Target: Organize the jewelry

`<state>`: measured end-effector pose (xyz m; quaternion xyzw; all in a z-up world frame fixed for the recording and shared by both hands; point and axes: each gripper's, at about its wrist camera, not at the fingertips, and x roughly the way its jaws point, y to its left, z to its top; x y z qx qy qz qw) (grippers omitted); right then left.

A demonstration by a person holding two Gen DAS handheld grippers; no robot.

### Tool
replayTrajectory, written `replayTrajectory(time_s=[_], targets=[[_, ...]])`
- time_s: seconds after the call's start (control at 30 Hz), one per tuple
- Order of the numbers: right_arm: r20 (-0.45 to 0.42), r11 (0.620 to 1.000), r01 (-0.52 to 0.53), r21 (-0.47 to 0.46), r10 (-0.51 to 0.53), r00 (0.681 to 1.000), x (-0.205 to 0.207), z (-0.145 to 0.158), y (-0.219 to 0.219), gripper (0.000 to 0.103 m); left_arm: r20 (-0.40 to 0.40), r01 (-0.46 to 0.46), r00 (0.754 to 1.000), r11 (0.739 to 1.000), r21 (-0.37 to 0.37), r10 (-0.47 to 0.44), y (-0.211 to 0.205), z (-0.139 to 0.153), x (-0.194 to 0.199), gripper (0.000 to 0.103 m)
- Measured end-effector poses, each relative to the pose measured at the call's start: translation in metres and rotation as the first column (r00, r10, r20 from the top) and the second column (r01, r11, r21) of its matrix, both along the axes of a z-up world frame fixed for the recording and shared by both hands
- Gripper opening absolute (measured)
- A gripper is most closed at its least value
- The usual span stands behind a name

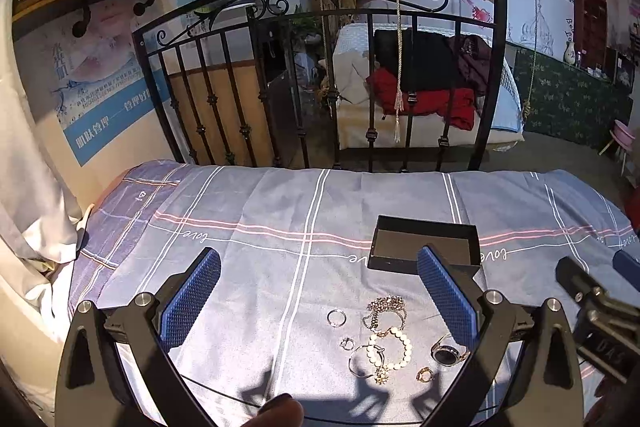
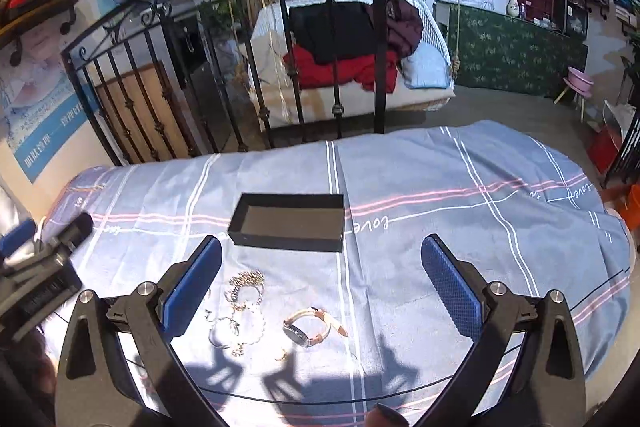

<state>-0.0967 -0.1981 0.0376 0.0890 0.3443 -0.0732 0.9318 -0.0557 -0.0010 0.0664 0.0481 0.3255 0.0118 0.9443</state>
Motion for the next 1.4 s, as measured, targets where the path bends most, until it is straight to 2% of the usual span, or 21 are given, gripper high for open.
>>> replayTrajectory(time_s=[0.17,0.43,0.73,1.17,1.4], targets=[[-0.018,0.998,-0.013,-0.054,0.012,1.0,0.019,-0.017,0.007,0.099,-0.018,0.026,0.999,0.999,-0.025,-0.027,-0.004,-0.007,0.021,0.097],[-0.076,1.0,-0.007,-0.018,0.005,0.997,0.048,-0.048,0.001,0.099,-0.074,0.021,0.997,0.999,-0.031,-0.024,-0.007,-0.035,0.052,0.097],[-0.148,1.0,-0.018,-0.021,0.014,0.989,0.06,-0.076,0.003,0.099,-0.131,0.034,0.991,0.999,-0.029,-0.038,-0.013,-0.061,0.064,0.097],[-0.146,1.0,-0.029,-0.008,0.028,0.989,0.058,-0.072,0.0,0.099,-0.153,0.022,0.988,1.0,-0.02,-0.025,-0.01,-0.068,0.062,0.097],[-0.106,0.994,-0.107,0.002,0.107,0.989,0.058,-0.058,-0.005,0.099,-0.162,-0.002,0.987,1.0,0.006,0.003,-0.009,-0.067,0.056,0.097]])
